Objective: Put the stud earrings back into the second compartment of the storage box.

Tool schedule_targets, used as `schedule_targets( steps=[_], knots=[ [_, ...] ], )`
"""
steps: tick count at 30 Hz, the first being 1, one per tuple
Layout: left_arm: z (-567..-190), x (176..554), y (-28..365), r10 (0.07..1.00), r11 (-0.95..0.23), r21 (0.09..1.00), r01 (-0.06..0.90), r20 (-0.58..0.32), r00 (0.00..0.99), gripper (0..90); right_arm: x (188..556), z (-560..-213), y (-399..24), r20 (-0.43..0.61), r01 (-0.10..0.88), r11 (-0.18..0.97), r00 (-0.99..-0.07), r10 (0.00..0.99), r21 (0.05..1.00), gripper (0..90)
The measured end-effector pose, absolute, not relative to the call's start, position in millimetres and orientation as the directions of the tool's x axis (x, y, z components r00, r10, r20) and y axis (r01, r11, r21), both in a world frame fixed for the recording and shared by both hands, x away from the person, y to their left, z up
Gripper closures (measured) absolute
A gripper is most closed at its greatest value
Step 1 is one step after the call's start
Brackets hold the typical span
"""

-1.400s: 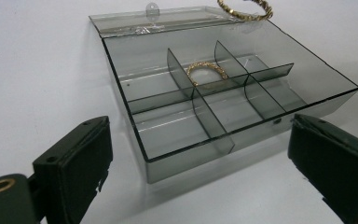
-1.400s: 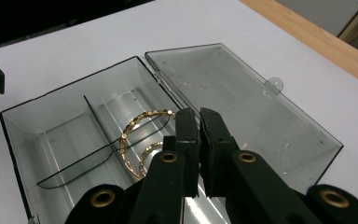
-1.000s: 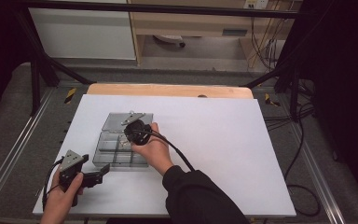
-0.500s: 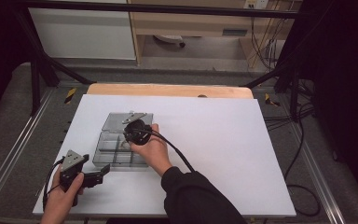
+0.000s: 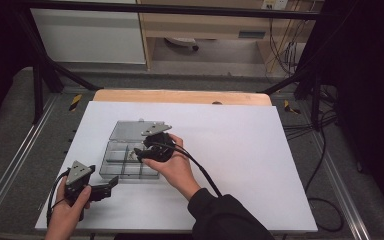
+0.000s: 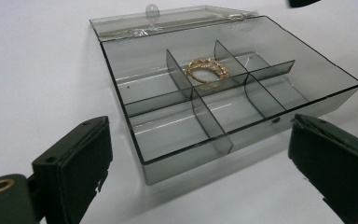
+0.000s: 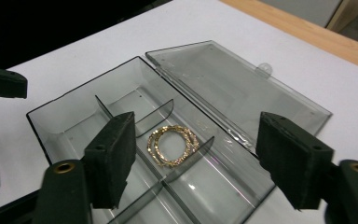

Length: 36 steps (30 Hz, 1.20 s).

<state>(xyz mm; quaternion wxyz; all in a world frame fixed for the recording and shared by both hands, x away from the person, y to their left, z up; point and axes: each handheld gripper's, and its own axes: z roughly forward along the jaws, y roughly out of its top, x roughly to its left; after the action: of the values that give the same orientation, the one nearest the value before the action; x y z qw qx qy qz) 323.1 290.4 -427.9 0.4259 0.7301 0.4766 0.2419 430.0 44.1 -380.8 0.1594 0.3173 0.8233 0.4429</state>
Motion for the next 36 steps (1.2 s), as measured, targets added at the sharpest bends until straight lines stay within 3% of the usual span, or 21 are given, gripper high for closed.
schedule_targets(
  steps=[12,27,36],
  knots=[
    [-429,320,289,0.901,-0.181,0.852,0.49,-0.057,0.431,6.6,416,-370,-4,0.054,0.394,0.345,-0.722,0.69,0.852,10.1],
    [-429,314,286,0.898,-0.186,0.85,0.492,-0.056,0.436,6.6,409,-361,-32,0.028,0.346,0.326,-0.723,0.69,0.88,4.8],
    [-428,311,287,0.895,-0.192,0.851,0.489,-0.053,0.443,6.6,410,-358,-40,0.054,0.352,0.313,-0.735,0.676,0.882,7.6]
  ],
)
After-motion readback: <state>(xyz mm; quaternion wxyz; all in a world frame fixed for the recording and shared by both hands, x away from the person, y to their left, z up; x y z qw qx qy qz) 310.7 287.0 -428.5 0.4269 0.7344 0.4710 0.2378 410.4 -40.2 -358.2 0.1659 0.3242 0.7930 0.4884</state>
